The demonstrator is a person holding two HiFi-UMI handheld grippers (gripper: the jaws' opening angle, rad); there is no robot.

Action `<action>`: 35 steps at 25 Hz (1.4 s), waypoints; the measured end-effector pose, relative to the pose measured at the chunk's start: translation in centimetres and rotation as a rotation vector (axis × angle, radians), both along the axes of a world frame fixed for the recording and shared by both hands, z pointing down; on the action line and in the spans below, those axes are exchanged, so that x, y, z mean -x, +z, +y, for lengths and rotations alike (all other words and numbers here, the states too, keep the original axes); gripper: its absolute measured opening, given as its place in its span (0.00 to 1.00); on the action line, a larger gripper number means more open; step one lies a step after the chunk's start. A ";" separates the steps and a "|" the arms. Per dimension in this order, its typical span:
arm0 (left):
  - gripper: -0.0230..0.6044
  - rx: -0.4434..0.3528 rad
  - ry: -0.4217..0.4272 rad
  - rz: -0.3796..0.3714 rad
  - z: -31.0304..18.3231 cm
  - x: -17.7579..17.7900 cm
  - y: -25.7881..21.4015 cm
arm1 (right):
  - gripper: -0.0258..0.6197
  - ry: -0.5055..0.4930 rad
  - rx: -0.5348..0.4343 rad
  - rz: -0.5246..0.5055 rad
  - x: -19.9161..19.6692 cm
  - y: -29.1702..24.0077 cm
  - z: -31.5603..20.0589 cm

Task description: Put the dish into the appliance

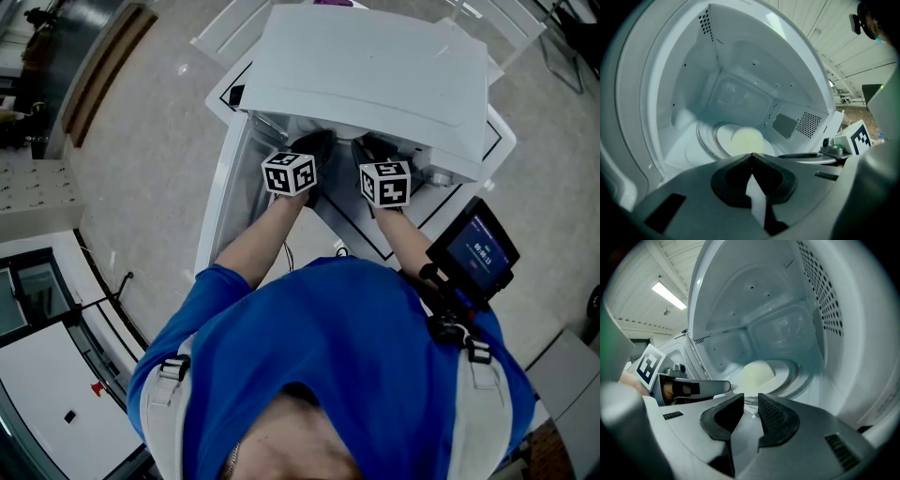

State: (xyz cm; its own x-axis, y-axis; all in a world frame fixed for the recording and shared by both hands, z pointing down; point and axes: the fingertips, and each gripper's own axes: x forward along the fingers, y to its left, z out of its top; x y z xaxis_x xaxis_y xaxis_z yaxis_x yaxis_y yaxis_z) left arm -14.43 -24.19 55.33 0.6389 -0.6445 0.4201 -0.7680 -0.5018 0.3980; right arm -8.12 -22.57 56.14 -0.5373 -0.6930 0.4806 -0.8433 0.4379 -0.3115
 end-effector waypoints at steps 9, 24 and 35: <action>0.05 -0.011 -0.012 0.007 0.4 0.4 0.3 | 0.18 0.004 -0.010 -0.003 -0.4 0.2 -0.2; 0.05 -0.071 -0.015 0.036 2.4 0.6 -0.8 | 0.18 -0.001 -0.032 -0.026 -0.9 0.0 1.1; 0.05 -0.117 -0.054 0.058 3.5 1.9 -2.3 | 0.06 -0.036 -0.068 -0.077 -0.2 -1.8 1.9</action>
